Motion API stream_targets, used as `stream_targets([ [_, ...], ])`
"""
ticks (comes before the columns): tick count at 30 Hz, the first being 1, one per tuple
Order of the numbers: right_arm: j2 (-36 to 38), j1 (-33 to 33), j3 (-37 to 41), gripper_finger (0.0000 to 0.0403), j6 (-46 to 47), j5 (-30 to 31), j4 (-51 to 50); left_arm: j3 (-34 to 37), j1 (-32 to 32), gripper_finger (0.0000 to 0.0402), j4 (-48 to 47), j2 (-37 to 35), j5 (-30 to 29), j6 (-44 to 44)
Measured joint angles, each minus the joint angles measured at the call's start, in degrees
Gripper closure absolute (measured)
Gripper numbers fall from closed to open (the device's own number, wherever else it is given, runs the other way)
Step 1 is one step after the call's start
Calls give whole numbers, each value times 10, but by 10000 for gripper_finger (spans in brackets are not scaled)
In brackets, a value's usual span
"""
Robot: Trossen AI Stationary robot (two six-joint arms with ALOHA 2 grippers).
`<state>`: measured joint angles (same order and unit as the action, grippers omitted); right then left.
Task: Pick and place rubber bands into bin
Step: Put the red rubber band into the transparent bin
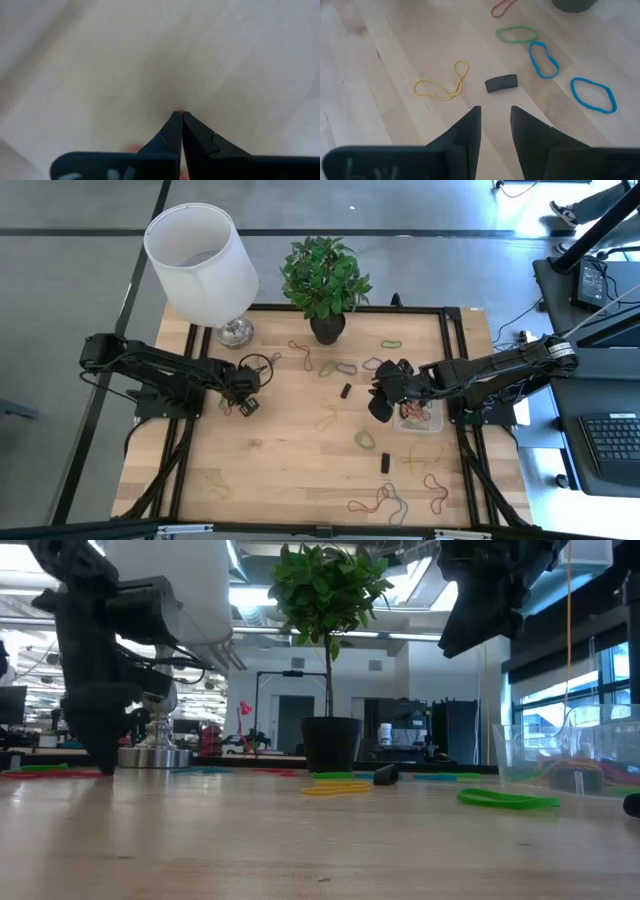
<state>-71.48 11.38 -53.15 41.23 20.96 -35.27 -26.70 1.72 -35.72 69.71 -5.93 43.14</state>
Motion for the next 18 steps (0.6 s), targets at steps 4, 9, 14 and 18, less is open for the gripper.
stream_targets([
  [4,0,0,0,295,-1,0,0,-57,-25,400,-15,-5,26,38],
  [9,0,0,0,295,1,0,2,-139,-64,400,-22,-3,-1,55],
  [14,0,0,0,295,-78,0,15,-214,-104,400,-31,10,-63,58],
  [18,0,0,0,294,-136,0,60,-273,-121,400,-28,38,-93,57],
])
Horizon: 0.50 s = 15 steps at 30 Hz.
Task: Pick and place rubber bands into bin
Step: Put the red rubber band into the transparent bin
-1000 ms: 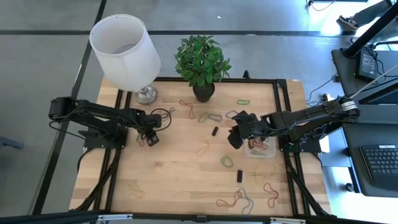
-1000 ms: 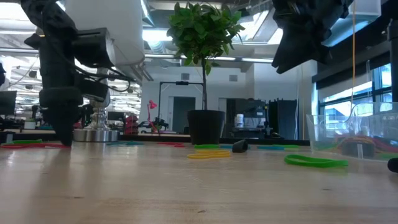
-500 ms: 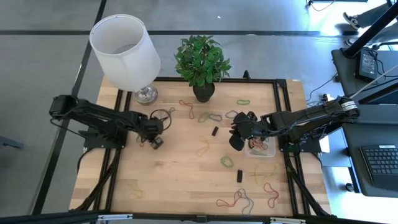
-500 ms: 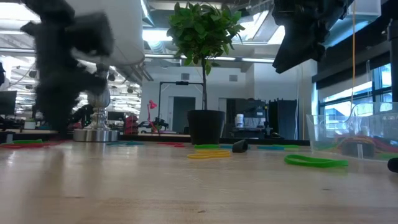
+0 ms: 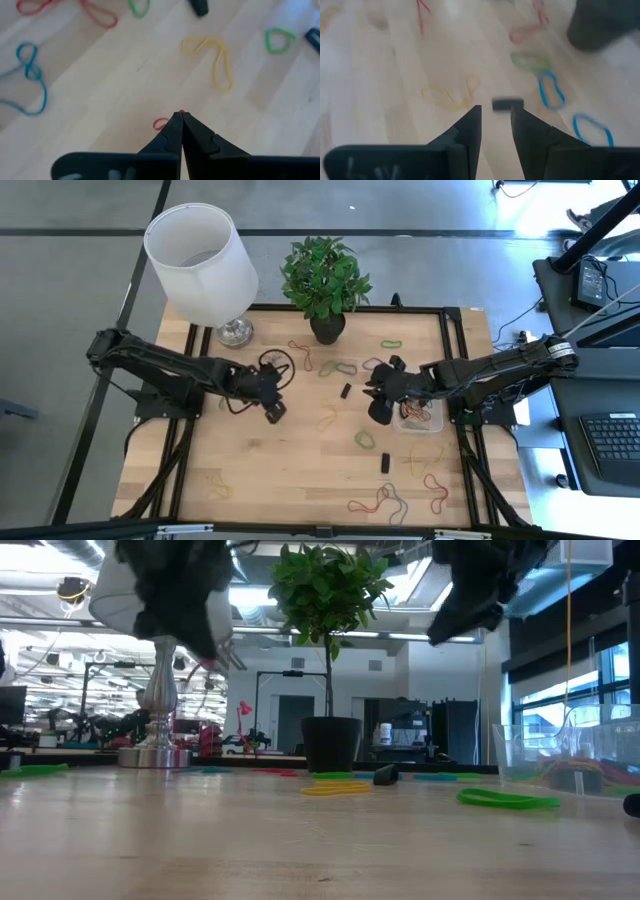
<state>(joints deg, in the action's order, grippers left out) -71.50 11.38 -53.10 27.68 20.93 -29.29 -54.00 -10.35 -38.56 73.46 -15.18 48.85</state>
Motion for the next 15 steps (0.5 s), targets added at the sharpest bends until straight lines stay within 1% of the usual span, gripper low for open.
stream_targets([
  [4,0,0,0,294,-75,0,71,-55,-10,400,16,47,-21,-18],
  [8,-3,0,0,294,-120,-8,148,-116,-12,400,30,111,-19,-50],
  [11,-14,0,0,294,-146,-43,194,-167,-12,400,46,156,-16,-74],
  [13,-28,0,0,294,-148,-73,226,-202,-12,400,42,182,-16,-95],
  [15,-42,0,0,294,-147,-96,237,-237,-12,400,44,205,-17,-121],
])
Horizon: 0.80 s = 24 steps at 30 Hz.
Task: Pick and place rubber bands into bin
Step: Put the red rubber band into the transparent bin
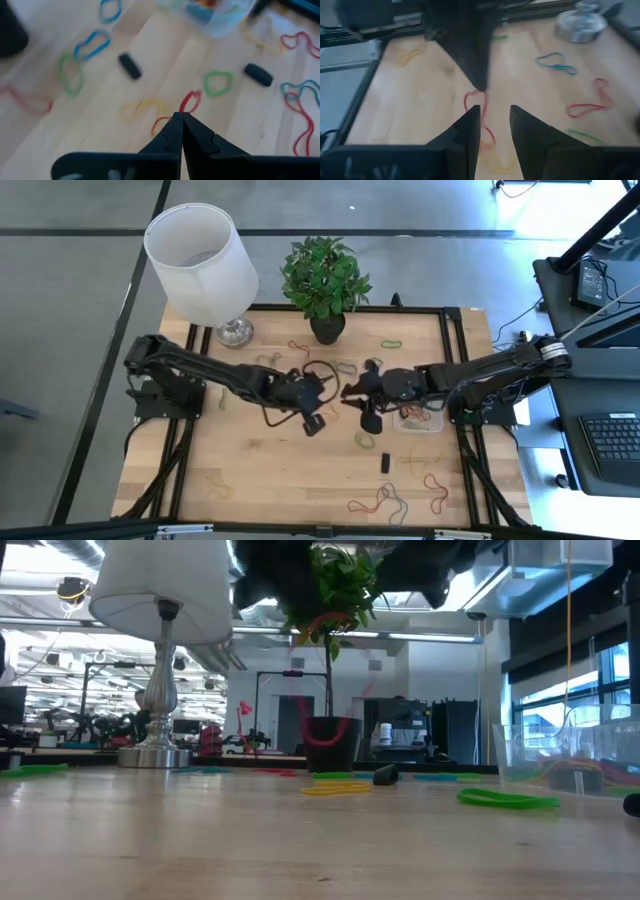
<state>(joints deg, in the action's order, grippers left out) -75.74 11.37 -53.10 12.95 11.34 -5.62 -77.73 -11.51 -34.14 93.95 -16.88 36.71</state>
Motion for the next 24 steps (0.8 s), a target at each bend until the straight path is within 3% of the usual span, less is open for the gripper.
stream_targets([
  [8,-35,13,0,294,3,-69,56,-91,12,400,-2,48,-1,-62],
  [24,-31,11,0,295,-16,-69,42,-95,10,400,-9,48,-5,-65],
])
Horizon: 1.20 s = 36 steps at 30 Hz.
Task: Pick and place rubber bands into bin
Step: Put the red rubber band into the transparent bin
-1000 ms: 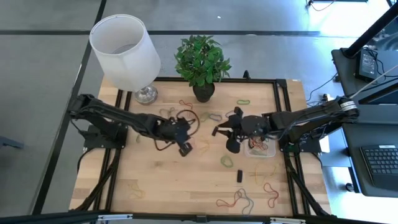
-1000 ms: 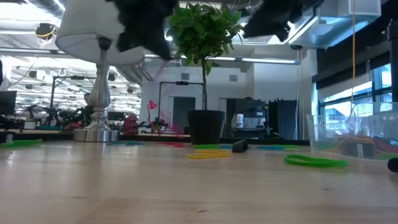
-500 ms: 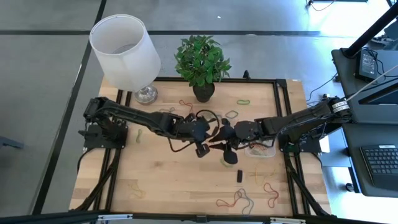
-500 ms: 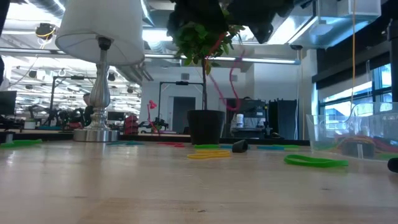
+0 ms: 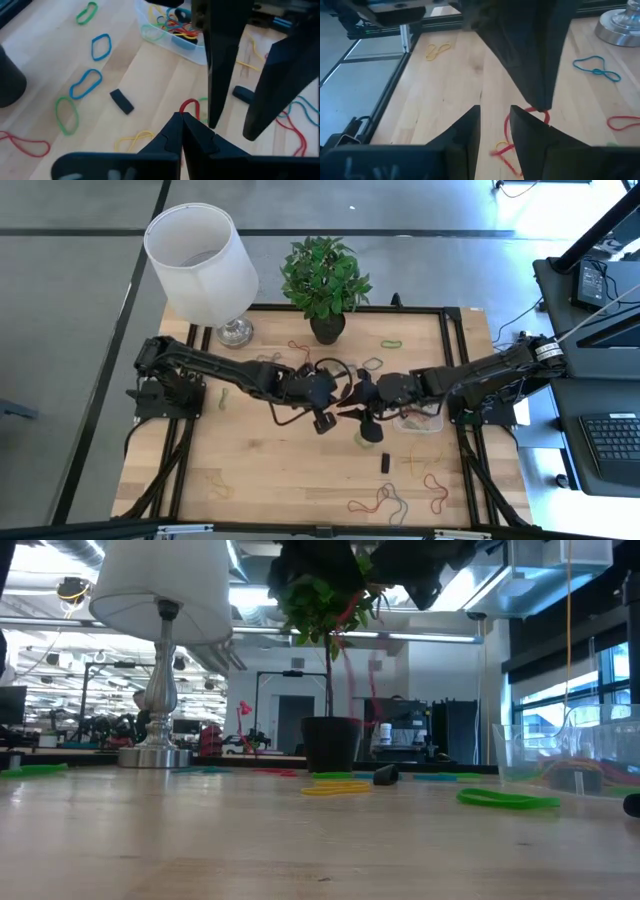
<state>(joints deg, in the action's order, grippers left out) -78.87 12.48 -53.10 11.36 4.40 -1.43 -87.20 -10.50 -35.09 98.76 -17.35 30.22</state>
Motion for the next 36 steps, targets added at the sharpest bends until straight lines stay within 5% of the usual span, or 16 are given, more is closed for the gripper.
stream_targets([
  [10,0,-3,0,288,-9,-17,-2,18,0,399,-42,1,1,6],
  [25,-46,-18,0,132,-33,3,-2,19,0,399,21,6,16,-16],
  [30,-47,-18,0,150,-34,6,-1,19,1,399,19,6,16,-20],
  [36,-47,-18,0,230,-45,5,-4,19,2,400,20,6,14,-21],
])
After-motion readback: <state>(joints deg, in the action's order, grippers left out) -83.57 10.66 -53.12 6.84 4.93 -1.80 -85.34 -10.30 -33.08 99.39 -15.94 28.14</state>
